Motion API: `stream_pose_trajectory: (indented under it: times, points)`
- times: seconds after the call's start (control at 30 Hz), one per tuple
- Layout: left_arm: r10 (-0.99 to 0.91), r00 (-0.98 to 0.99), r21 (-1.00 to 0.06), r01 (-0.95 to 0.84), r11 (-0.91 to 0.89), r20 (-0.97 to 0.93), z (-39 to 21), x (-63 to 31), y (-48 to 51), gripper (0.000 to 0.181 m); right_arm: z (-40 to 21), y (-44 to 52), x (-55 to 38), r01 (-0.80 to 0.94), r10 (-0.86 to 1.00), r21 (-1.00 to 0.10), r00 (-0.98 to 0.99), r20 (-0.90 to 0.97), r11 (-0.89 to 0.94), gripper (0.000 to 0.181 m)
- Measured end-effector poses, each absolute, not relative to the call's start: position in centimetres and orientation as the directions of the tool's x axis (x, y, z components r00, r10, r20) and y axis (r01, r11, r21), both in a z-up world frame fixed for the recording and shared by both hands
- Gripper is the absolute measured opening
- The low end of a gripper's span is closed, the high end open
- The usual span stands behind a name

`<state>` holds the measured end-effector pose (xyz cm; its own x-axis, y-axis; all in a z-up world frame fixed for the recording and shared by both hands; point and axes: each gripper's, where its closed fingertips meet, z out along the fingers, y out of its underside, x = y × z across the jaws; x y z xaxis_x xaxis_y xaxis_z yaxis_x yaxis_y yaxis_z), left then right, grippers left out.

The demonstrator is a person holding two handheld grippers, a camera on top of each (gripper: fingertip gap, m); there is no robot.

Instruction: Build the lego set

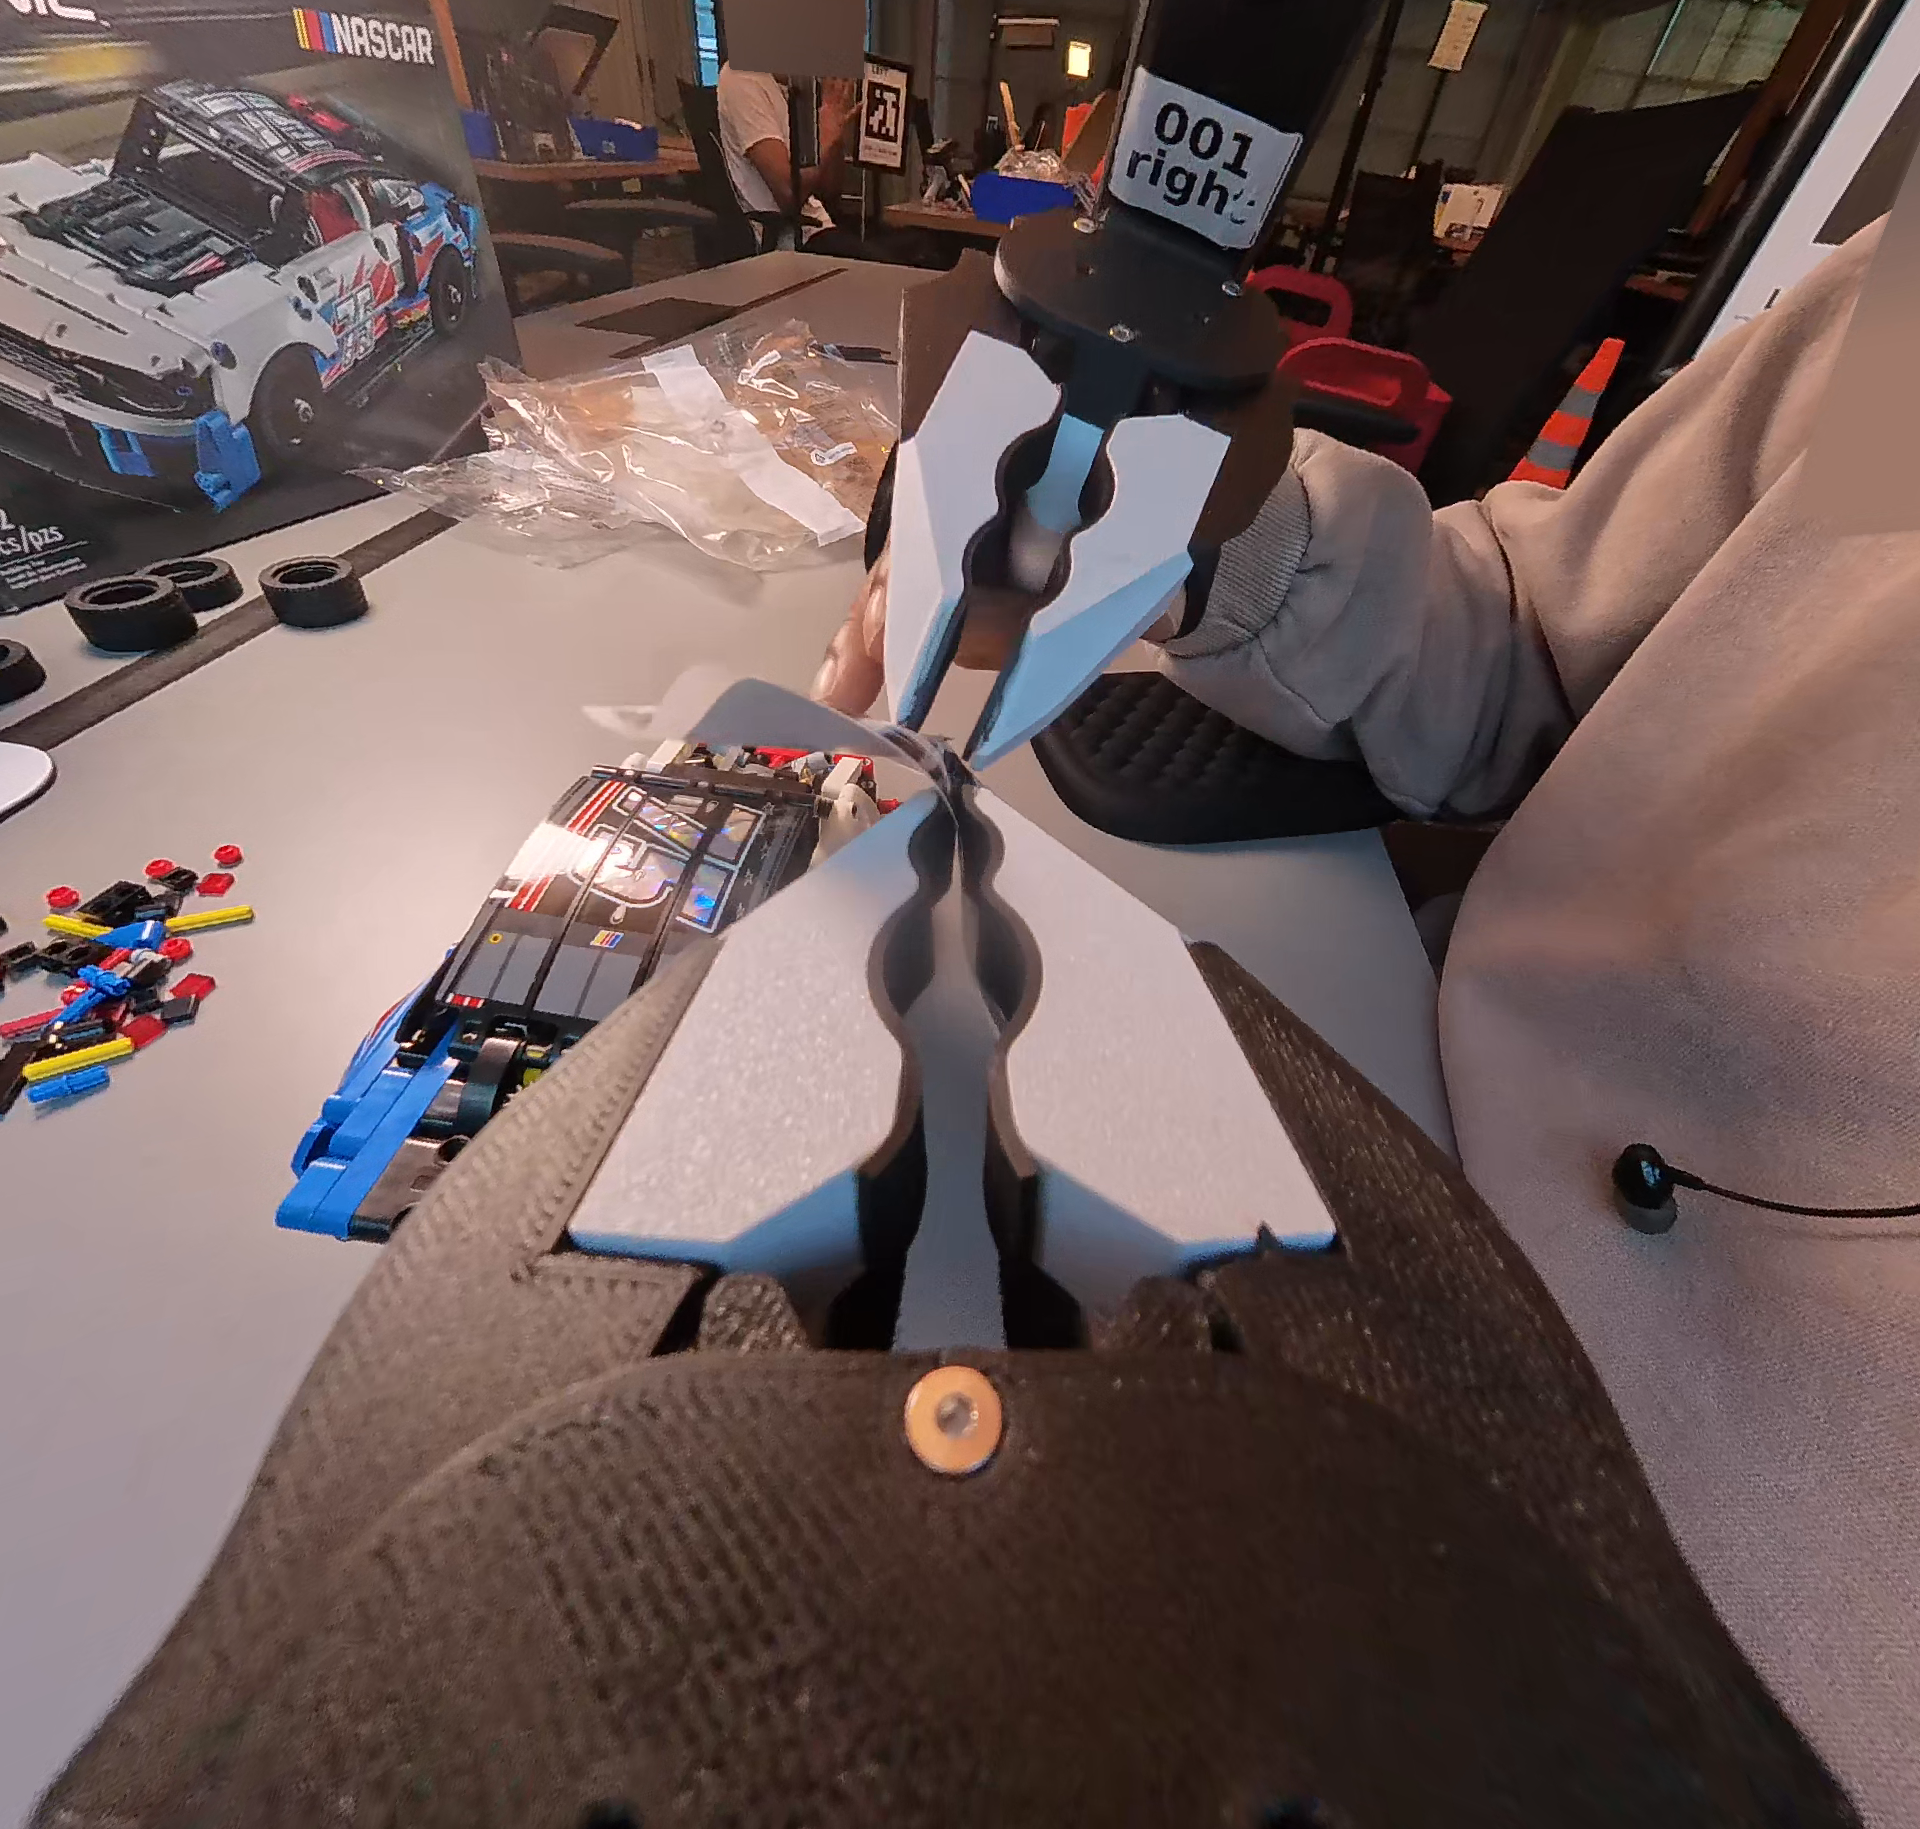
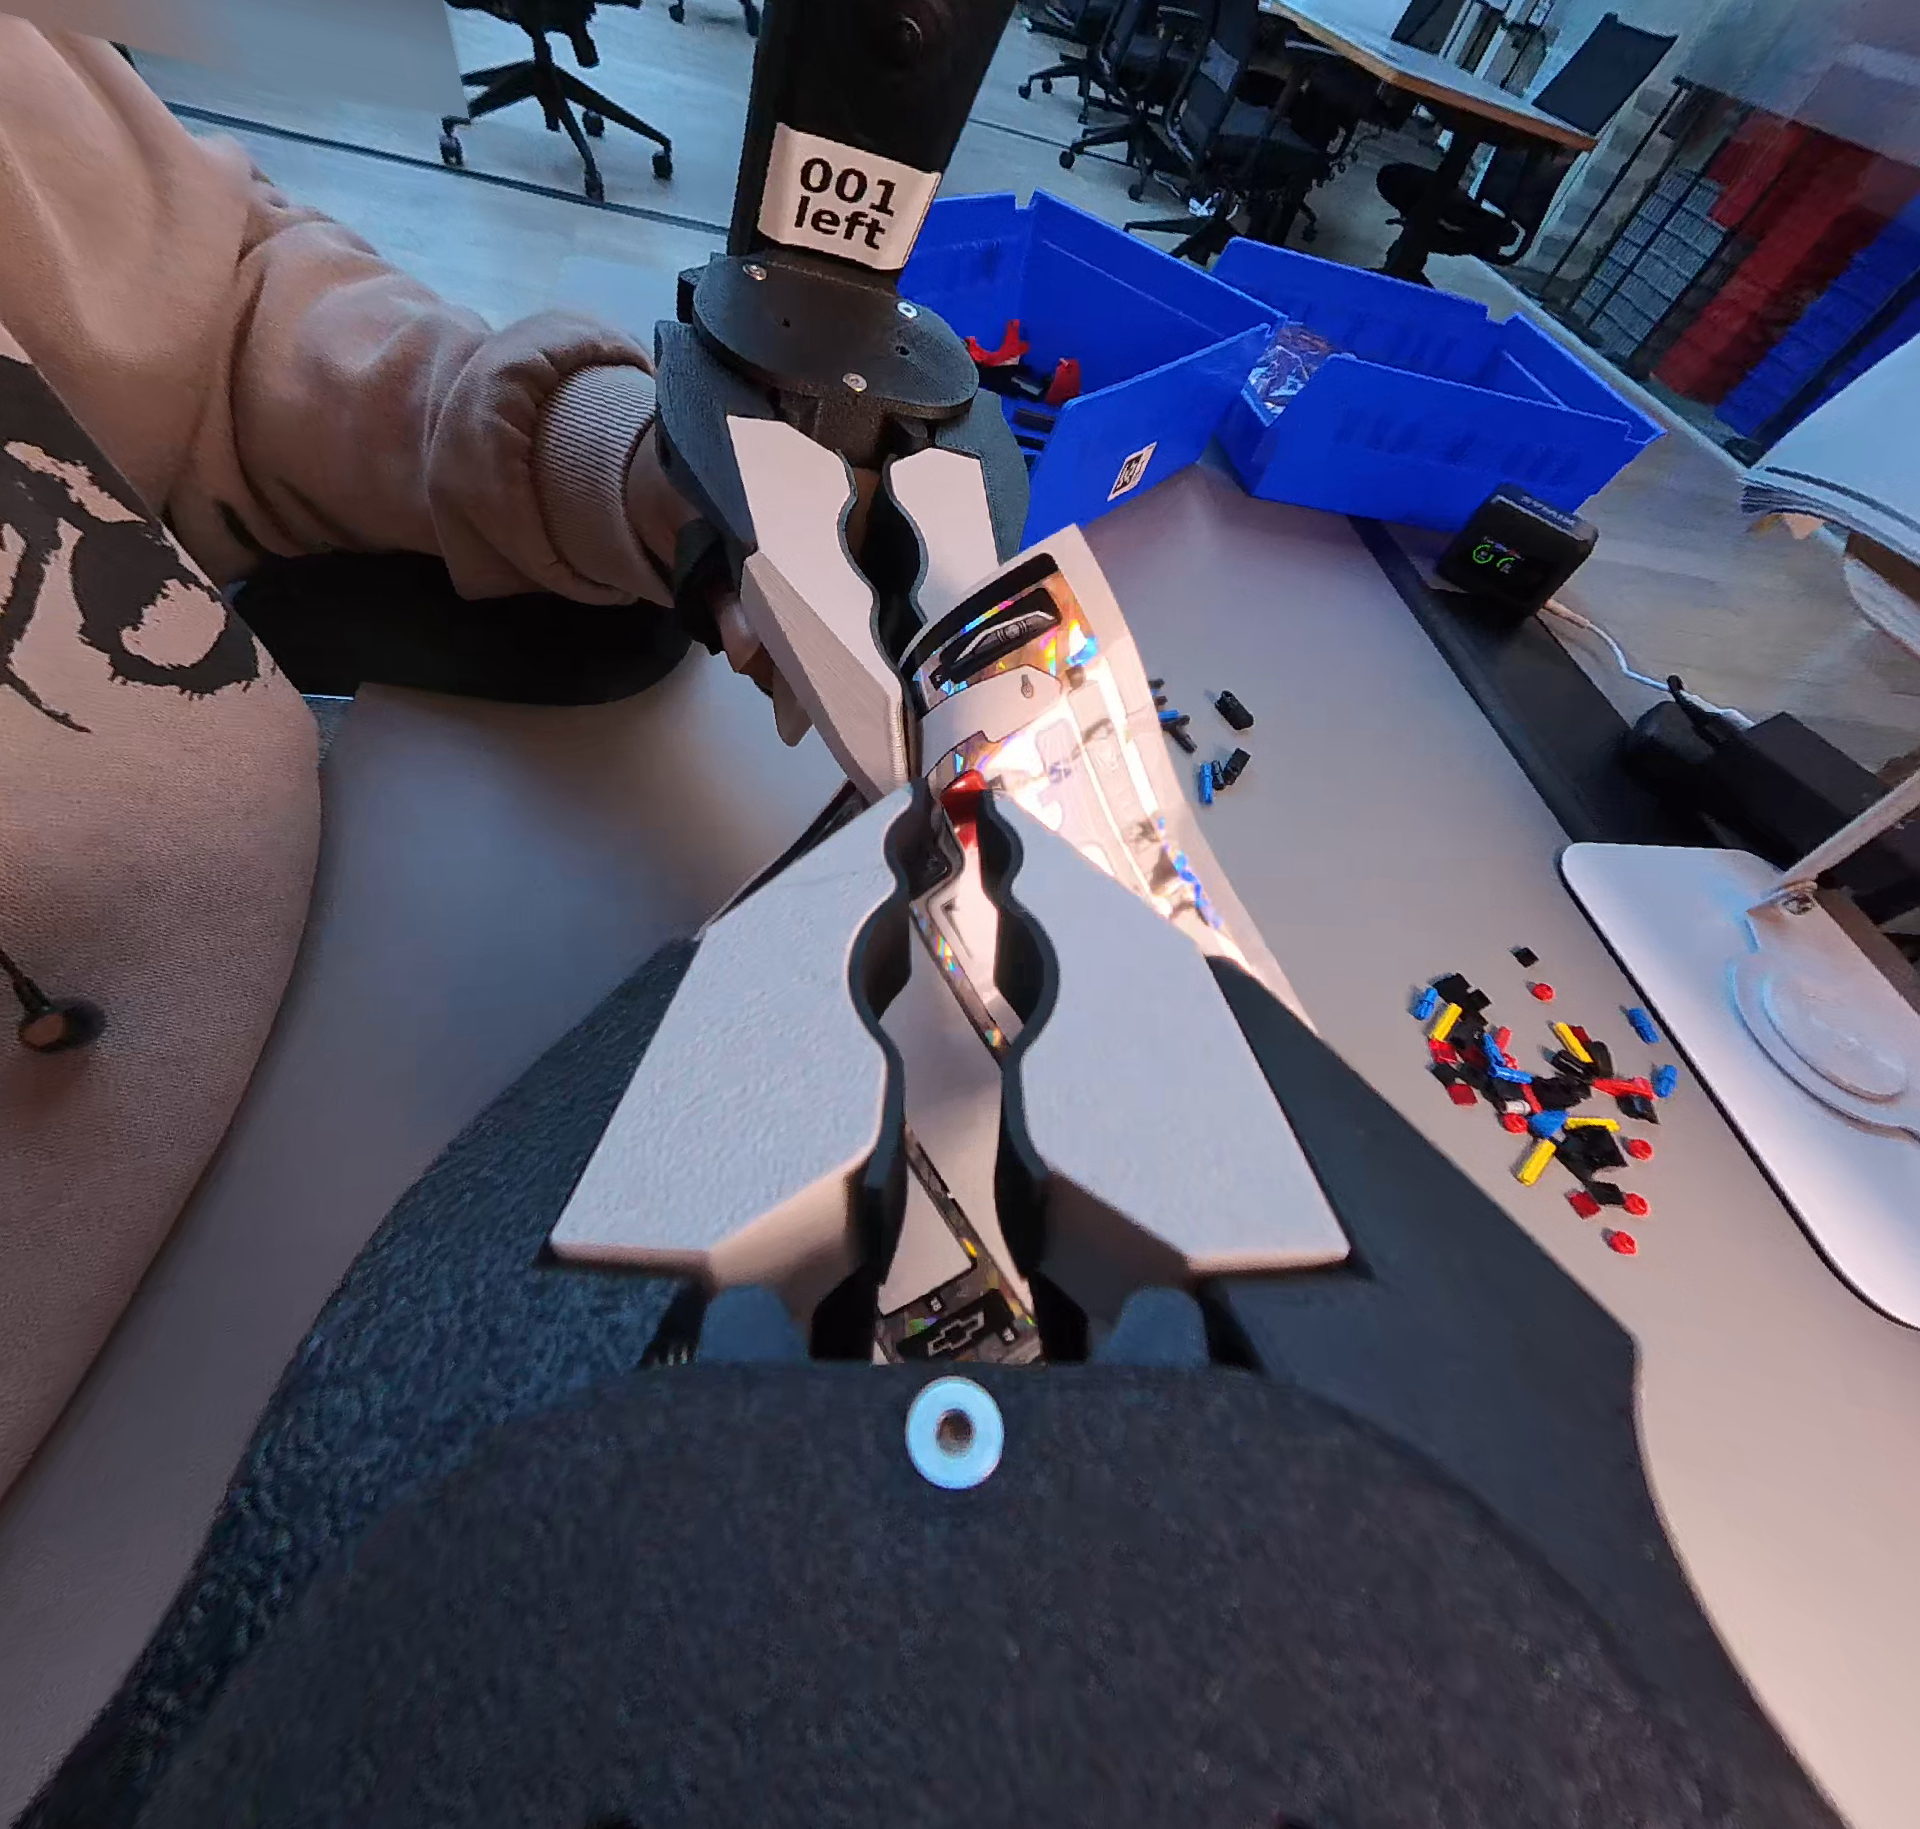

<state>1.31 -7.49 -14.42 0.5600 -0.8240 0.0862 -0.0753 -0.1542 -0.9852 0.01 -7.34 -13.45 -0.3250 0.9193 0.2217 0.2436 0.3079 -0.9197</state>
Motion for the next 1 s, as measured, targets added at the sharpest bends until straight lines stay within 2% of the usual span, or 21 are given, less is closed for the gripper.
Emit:
stream_pose_trajectory:
  times: [0.2, 0.43, 0.63, 0.87, 1.0]
  points:
    - [-0.824, 0.563, -0.985, -0.103, -0.139, 0.058, -14.6, 1.4, -7.6, 0.0, -13.7, -7.5, 0.0, 0.253, 0.919, -0.918, -0.331, 0.213, 0.304, 0.0]
    - [-0.815, 0.574, -0.985, -0.088, -0.15, 0.073, -14.6, 1.1, -7.3, 0.0, -13.1, -6.9, 0.3, 0.247, 0.942, -0.959, -0.331, 0.053, 0.141, 0.0]
    - [-0.806, 0.585, -0.984, -0.076, -0.159, 0.085, -14.6, 0.9, -7.1, 0.0, -13.0, -6.4, 0.5, 0.255, 0.952, -0.96, -0.303, 0.033, 0.115, 0.0]
    - [-0.792, 0.593, -0.985, 0.012, -0.17, 0.144, -13.6, 0.1, -6.7, 0.0, -12.4, -5.1, 1.5, 0.26, 0.936, -0.955, -0.279, -0.213, -0.14, 0.0]
    - [-0.791, 0.591, -0.986, 0.041, -0.165, 0.157, -13.1, -0.1, -6.7, 0.0, -11.9, -4.4, 2.1, 0.233, 0.921, -0.949, -0.277, -0.275, -0.213, 0.0]
